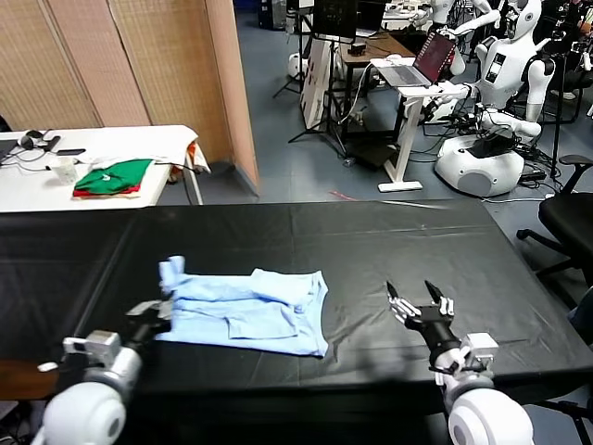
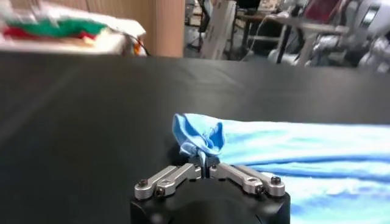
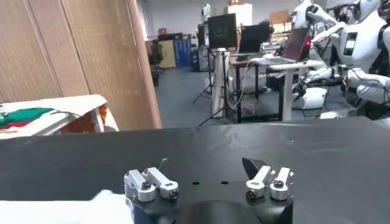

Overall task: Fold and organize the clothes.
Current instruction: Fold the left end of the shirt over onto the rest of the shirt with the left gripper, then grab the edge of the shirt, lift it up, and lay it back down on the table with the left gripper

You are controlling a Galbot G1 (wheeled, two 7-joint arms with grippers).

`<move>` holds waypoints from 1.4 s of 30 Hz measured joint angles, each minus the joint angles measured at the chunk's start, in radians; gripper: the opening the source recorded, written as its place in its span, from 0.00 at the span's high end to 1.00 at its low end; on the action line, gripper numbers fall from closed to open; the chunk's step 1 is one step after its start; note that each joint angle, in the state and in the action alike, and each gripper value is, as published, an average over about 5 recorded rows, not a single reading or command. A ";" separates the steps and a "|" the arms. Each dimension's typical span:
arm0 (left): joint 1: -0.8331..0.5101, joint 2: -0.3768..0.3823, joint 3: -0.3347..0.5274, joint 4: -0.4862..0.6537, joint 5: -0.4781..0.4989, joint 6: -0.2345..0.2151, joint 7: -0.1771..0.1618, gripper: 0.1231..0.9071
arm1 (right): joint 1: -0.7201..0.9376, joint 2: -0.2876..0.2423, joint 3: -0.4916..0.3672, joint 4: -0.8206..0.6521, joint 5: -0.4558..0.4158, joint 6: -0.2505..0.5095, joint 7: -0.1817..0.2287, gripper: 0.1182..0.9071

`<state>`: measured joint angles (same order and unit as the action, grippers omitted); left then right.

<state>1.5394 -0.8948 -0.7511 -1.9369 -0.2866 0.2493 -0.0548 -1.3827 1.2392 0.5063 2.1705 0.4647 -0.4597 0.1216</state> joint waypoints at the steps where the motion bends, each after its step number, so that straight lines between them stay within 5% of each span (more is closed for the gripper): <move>1: 0.003 -0.003 0.001 -0.011 -0.015 0.002 -0.002 0.94 | -0.005 0.002 0.003 0.004 0.000 0.003 0.000 0.00; 9: -0.022 -0.110 0.113 -0.143 -0.209 0.084 -0.035 0.94 | -0.064 0.023 0.034 0.040 -0.028 0.035 -0.003 0.00; 16: -0.095 -0.221 0.295 -0.197 -0.366 0.087 -0.036 0.94 | -0.213 0.079 0.117 0.088 -0.092 0.065 -0.008 0.00; 27: -0.194 -0.300 0.497 -0.148 -0.383 0.087 -0.032 0.94 | -0.243 0.106 0.135 0.096 -0.110 0.066 -0.009 0.00; 39: -0.214 -0.336 0.536 -0.102 -0.330 0.079 -0.036 0.94 | -0.231 0.103 0.106 0.087 -0.118 0.060 -0.010 0.00; 42: -0.212 -0.348 0.546 -0.103 -0.341 0.082 -0.036 0.87 | -0.229 0.097 0.095 0.084 -0.123 0.057 -0.011 0.00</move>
<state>1.3270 -1.2423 -0.2056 -2.0398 -0.6275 0.3312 -0.0909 -1.6113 1.3358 0.6016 2.2548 0.3419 -0.4025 0.1104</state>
